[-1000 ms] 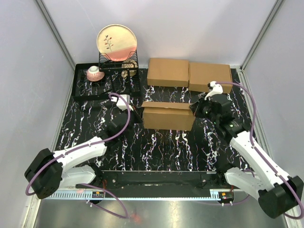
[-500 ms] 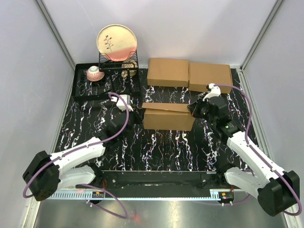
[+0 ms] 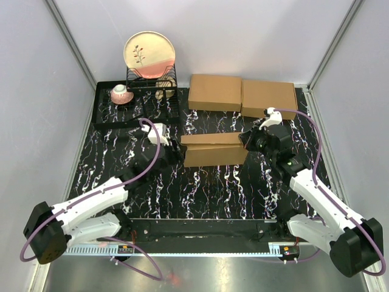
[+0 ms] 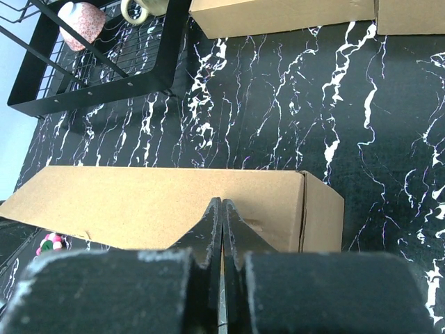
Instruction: Fold the paper box
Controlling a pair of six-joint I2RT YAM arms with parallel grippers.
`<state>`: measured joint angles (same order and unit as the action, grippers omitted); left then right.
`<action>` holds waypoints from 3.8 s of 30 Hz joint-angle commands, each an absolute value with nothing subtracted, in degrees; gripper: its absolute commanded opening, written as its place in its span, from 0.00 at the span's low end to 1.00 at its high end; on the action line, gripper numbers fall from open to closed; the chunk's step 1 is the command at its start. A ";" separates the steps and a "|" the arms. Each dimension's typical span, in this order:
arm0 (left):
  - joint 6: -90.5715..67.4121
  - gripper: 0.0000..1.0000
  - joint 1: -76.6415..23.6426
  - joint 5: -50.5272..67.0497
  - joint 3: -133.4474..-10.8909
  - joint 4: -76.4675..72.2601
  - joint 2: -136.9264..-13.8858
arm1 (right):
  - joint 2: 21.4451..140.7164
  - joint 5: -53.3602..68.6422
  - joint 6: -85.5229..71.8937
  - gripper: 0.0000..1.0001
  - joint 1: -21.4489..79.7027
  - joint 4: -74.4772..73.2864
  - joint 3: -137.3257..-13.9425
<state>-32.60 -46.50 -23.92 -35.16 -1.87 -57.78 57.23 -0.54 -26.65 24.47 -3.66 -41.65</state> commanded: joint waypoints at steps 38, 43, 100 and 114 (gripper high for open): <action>-34.71 0.00 -40.96 -17.76 -41.58 -15.89 -56.16 | 62.40 -0.27 -25.58 0.00 24.79 -9.84 -43.77; -33.84 0.00 -40.96 -17.84 -42.45 -18.11 -59.23 | 62.31 -0.18 -25.49 0.00 24.70 -9.84 -43.68; -37.26 0.00 -51.68 -26.98 -16.88 -45.17 -80.16 | 63.72 -0.79 -26.37 0.00 24.79 -5.01 -32.87; -34.36 0.00 -55.53 -30.67 -15.91 -31.22 -63.20 | 50.20 5.71 -29.70 0.00 24.87 -16.43 -29.46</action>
